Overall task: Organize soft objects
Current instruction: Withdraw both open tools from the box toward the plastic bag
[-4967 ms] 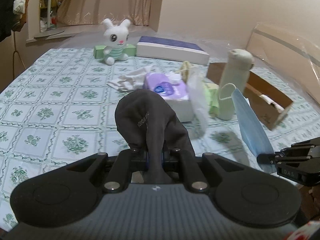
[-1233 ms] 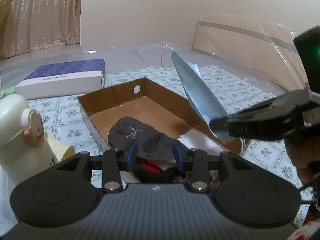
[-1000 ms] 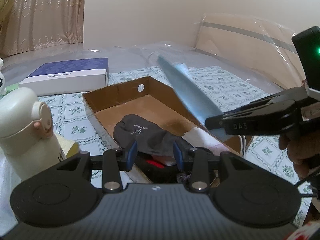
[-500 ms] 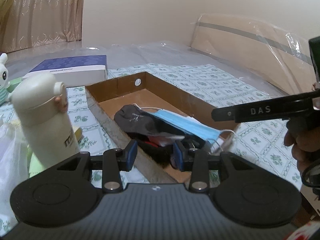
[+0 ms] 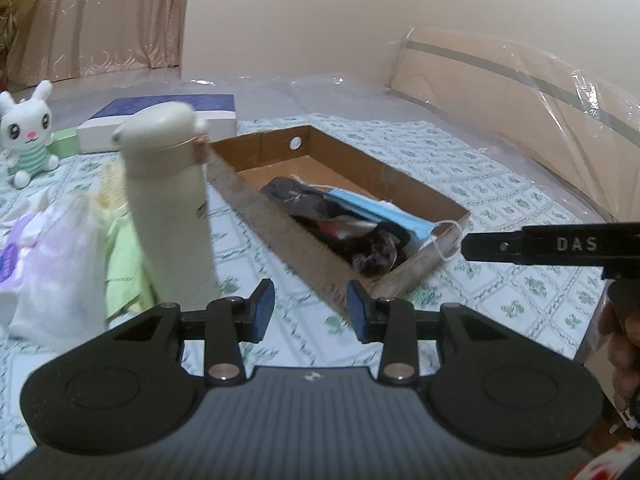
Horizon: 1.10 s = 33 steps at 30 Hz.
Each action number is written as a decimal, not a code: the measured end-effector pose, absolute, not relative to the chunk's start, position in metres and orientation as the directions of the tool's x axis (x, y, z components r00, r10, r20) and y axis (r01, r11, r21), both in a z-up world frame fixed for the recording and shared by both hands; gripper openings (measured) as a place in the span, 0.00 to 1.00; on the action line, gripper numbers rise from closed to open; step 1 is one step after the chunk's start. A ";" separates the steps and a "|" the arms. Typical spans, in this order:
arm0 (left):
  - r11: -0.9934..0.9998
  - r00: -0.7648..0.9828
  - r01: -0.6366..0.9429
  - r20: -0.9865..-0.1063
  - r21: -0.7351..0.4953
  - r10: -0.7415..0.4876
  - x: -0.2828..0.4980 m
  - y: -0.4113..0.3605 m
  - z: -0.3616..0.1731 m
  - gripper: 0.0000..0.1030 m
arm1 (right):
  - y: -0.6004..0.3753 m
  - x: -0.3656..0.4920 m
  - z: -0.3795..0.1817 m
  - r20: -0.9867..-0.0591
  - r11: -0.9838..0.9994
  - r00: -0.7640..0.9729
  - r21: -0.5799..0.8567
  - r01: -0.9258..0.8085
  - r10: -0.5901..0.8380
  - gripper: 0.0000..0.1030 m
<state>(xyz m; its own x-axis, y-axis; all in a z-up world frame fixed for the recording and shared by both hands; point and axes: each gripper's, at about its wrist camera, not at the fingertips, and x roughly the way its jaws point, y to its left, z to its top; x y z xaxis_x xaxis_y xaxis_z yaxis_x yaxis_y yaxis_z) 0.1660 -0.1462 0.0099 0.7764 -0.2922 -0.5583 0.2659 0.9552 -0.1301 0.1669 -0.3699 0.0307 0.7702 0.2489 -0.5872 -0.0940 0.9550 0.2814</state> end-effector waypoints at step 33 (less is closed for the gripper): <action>0.995 0.786 0.038 -0.613 -0.091 -0.086 0.082 -0.001 0.012 0.43 | -0.243 0.103 0.017 -0.622 0.938 0.704 0.266 -0.223 0.344 0.68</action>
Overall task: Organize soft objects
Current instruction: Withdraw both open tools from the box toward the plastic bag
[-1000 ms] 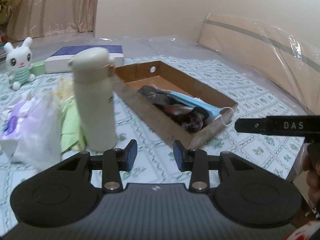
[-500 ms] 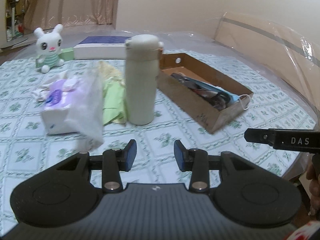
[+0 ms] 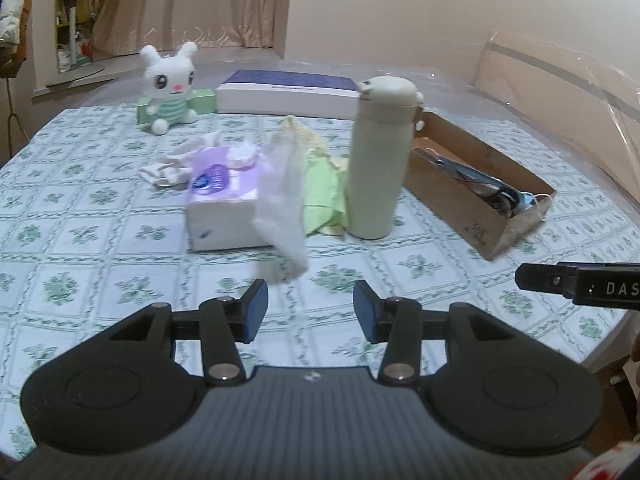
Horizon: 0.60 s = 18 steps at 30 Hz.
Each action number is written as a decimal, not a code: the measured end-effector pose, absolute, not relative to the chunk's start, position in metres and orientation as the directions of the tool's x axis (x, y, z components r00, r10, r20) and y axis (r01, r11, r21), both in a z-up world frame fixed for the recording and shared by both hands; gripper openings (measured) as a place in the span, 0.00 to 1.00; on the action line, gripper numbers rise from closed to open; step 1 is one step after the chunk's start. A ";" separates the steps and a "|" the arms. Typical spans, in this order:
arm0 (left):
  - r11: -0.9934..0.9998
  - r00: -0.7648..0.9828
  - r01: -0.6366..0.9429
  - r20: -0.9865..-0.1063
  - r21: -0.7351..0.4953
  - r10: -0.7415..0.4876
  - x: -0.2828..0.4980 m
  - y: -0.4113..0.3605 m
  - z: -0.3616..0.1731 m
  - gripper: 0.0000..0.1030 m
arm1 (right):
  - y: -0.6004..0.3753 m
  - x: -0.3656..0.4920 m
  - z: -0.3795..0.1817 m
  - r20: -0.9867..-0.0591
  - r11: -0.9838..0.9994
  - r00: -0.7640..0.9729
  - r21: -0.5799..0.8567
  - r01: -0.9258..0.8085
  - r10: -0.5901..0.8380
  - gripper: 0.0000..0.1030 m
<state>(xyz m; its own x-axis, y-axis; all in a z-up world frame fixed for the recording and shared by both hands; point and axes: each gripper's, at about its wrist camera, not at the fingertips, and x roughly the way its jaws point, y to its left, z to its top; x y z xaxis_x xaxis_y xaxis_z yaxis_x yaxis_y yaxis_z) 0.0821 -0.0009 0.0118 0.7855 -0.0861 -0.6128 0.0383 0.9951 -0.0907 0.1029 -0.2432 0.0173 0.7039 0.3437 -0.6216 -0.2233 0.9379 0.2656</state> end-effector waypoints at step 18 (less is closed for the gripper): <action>0.995 0.781 -0.019 -0.623 -0.096 -0.045 0.073 0.047 0.017 0.49 | -0.191 0.109 0.023 -0.612 0.917 0.683 0.254 -0.307 0.398 0.68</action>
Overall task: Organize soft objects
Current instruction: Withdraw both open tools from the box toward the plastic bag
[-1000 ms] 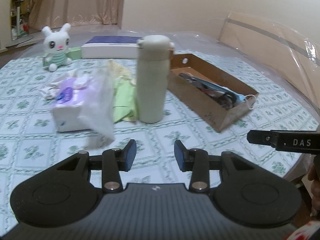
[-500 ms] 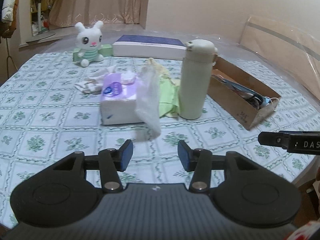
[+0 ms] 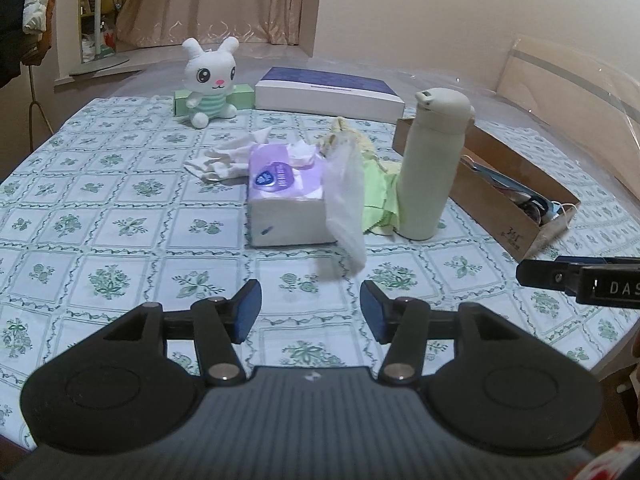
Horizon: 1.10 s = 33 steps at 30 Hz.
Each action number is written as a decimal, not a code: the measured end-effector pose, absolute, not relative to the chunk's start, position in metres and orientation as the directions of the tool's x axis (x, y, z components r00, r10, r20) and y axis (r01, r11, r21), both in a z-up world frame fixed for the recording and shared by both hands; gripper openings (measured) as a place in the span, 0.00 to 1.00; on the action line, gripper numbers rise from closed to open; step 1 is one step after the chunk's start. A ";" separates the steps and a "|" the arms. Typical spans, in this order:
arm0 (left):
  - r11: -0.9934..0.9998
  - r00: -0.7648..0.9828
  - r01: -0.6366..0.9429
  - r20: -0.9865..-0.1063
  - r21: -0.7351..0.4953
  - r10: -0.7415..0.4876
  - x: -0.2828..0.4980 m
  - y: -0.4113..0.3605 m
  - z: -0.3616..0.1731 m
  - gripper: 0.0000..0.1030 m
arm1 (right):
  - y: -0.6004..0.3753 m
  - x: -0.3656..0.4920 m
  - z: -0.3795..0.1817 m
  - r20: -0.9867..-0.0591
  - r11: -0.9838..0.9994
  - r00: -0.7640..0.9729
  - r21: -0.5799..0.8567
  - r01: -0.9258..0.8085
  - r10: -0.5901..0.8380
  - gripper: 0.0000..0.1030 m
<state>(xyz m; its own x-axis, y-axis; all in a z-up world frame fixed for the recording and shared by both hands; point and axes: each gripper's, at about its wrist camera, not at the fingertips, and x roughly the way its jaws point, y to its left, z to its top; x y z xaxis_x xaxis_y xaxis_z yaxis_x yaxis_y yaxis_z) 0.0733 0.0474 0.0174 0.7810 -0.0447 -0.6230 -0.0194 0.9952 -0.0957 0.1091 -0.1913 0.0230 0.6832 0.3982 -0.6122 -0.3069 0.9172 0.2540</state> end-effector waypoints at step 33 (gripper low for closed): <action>0.994 0.760 -0.060 -0.650 -0.094 -0.015 0.091 0.104 0.009 0.49 | -0.136 0.136 0.014 -0.617 0.900 0.657 0.257 -0.352 0.433 0.68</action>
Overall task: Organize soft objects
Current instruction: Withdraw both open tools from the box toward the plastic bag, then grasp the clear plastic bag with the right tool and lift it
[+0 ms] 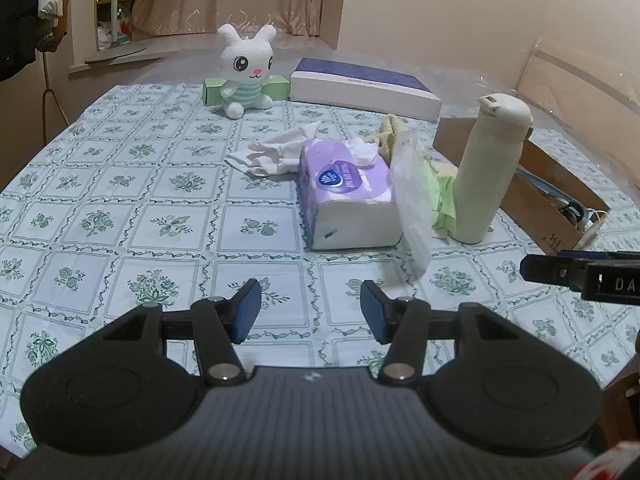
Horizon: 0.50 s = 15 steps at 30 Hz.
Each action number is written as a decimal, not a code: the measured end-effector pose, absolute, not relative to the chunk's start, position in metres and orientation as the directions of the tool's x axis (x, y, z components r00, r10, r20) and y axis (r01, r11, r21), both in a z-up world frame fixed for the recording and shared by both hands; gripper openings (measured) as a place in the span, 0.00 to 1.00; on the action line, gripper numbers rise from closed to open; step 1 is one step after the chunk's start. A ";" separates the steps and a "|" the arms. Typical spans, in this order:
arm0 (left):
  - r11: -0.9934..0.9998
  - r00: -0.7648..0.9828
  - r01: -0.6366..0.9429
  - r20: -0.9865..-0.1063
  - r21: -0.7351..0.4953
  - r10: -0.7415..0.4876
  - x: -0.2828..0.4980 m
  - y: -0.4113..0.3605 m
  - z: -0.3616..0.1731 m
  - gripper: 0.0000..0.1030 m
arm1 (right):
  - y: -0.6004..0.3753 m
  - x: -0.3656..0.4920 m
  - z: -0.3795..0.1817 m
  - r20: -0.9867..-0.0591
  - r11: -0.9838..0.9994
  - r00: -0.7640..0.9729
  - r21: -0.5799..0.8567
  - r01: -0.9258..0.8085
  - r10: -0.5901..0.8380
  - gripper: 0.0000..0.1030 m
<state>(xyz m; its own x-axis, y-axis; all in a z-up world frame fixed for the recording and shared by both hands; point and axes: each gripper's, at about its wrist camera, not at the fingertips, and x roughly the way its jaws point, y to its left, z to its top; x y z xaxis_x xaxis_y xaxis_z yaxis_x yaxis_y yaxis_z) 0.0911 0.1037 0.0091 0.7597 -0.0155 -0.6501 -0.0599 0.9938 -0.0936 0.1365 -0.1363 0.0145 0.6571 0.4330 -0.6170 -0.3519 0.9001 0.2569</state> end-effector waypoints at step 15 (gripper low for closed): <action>0.995 0.763 -0.043 -0.646 -0.085 -0.022 0.119 0.124 0.011 0.49 | -0.107 0.171 0.013 -0.571 0.889 0.681 0.301 -0.345 0.458 0.68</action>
<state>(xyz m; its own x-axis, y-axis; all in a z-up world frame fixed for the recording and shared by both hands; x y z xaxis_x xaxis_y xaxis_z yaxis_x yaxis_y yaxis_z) 0.1187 0.1242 0.0106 0.7633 -0.0218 -0.6457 -0.0431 0.9955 -0.0846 0.1715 -0.1072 0.0126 0.6812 0.4581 -0.5711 -0.3452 0.8889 0.3012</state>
